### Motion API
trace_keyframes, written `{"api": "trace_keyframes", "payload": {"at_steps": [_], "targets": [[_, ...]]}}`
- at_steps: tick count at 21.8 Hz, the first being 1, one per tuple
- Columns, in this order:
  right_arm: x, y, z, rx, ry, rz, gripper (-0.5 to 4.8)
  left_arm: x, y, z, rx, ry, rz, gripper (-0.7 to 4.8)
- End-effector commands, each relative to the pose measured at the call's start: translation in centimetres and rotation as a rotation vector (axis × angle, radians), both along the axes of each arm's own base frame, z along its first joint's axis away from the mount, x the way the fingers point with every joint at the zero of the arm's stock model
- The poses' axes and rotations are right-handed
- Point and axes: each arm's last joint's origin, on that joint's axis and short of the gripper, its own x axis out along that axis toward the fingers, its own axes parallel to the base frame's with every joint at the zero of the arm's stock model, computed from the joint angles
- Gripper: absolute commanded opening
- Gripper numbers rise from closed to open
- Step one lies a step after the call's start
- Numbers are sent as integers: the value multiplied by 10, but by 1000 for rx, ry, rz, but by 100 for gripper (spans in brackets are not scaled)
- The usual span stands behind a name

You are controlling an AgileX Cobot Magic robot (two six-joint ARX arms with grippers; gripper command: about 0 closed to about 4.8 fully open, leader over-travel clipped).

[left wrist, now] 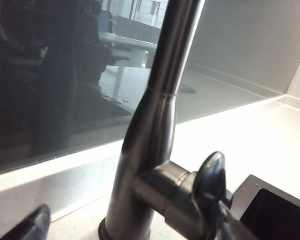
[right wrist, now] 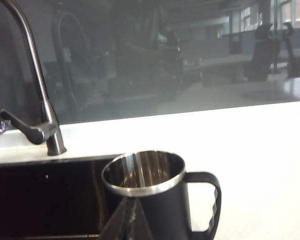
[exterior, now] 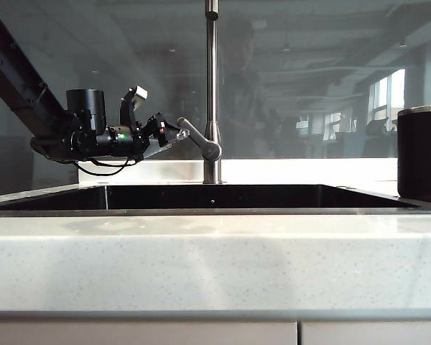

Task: Pick up the mug next to the sink, go to the faucet to get some water, pour the water into the sink, and finally put the mug back to its place.

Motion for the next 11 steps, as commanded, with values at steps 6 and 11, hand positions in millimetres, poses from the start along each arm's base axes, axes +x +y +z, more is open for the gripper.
{"api": "trace_keyframes", "payload": {"at_steps": [6, 11], "targets": [[1, -4, -5, -14, 40, -43, -8, 0, 0, 4, -3, -13, -2, 421], [1, -7, -6, -23, 56, -53, -8, 0, 0, 4, -3, -13, -2, 421]]}}
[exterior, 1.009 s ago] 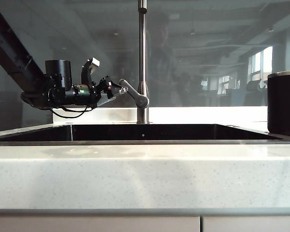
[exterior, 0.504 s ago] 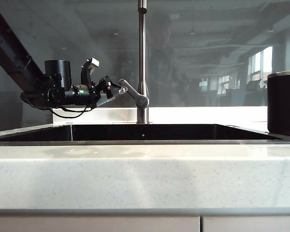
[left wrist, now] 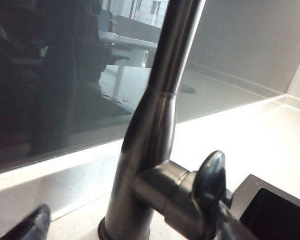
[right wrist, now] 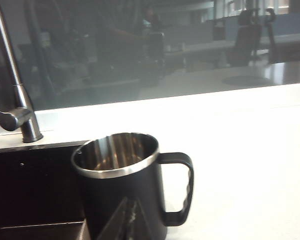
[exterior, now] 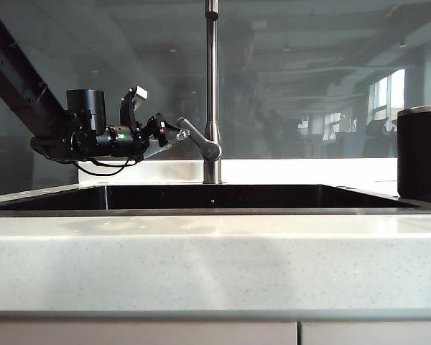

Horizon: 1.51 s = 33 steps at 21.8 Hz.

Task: Pick up the mug next to the sink, go to the faucet to get some water, pour the water into the sink, and finally put the mug back to its place.

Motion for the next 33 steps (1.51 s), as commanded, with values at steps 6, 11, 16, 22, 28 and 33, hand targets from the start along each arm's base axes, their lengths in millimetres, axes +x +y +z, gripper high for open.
{"api": "trace_keyframes", "payload": {"at_steps": [6, 11, 16, 22, 28, 33], "targets": [[0, -2, -1, -29, 4, -5, -8, 0, 0, 5, -3, -15, -1, 421], [0, -2, -1, -46, 6, -8, -8, 0, 0, 5, -3, -15, -1, 421], [0, -2, -1, -46, 6, -7, -8, 0, 0, 5, -3, -15, -1, 421], [0, -2, -1, -47, 6, -6, -8, 0, 0, 5, -3, -15, -1, 421], [0, -2, -1, -47, 6, -6, -8, 0, 0, 5, -4, -15, -1, 421], [0, -2, -1, -47, 8, -7, -8, 0, 0, 5, -3, -15, -1, 421]]}}
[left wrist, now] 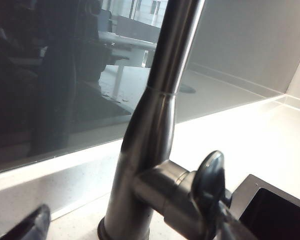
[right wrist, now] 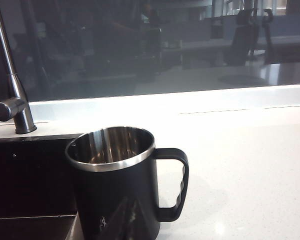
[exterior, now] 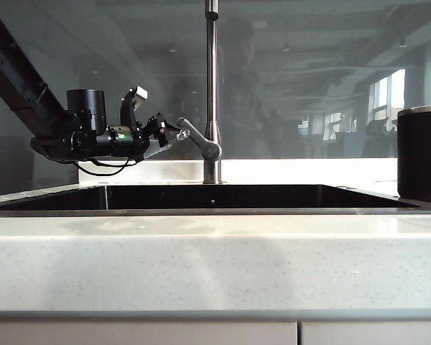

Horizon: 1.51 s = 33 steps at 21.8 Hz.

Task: Pick up the mug next to the sink, go to the faucet to get some water, pour the water into the sink, and finally put the mug back to its place.

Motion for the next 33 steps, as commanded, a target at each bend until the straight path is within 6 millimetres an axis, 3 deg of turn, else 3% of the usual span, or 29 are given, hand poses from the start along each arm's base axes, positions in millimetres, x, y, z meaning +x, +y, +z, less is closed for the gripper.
{"api": "trace_keyframes", "payload": {"at_steps": [1, 33], "targets": [[0, 0, 0, -5, -9, 2, -8, 0, 0, 5, -3, -15, -1, 421], [0, 0, -2, -3, 16, -2, -8, 0, 0, 5, -3, -15, -1, 421]]}}
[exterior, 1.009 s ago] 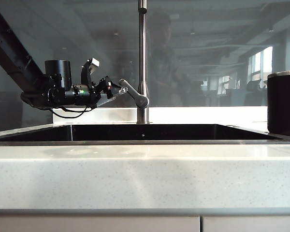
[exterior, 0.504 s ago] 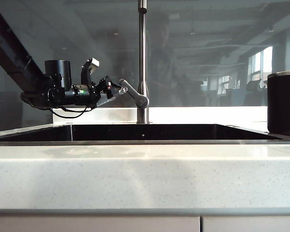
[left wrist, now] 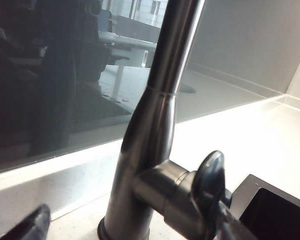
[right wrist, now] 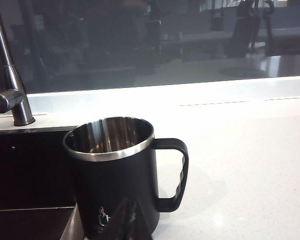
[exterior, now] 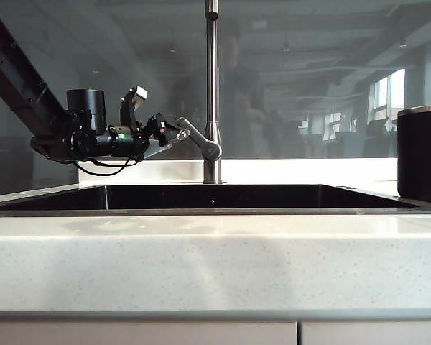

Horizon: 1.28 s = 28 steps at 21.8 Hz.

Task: Pick up the mug next to the sink, go to the faucet to get some water, pour the water into the sink, and finally put the mug back to its place.

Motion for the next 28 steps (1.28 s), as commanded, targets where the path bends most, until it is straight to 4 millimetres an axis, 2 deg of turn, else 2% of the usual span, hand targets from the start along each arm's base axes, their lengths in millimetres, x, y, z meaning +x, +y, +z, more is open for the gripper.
{"api": "trace_keyframes", "payload": {"at_steps": [1, 15, 17, 21, 24, 25, 26, 27, 28], "targets": [[0, 0, 0, -4, -12, -1, -8, 0, 0, 5, -3, -15, -1, 421], [0, 0, 0, -4, -13, -1, -8, 0, 2, 6, -12, -12, 21, 421], [0, 0, 0, -4, -12, -1, -8, -1, 2, 12, -19, 20, 20, 421], [0, 0, 0, -4, -12, -1, -8, -8, 3, 39, 2, 115, 27, 424], [0, 0, 0, -4, -12, -1, -8, -17, 6, 65, 49, 198, 101, 431], [0, 0, 0, -4, -12, -1, -8, -27, 10, 85, 83, 282, 197, 431], [0, 0, 0, -4, -12, -1, -8, -33, 11, 93, 96, 318, 243, 431], [0, 0, 0, -4, -12, -1, -8, -46, 17, 114, 122, 384, 366, 431], [0, 0, 0, -4, -12, -1, -8, -52, 19, 123, 138, 402, 424, 431]]}}
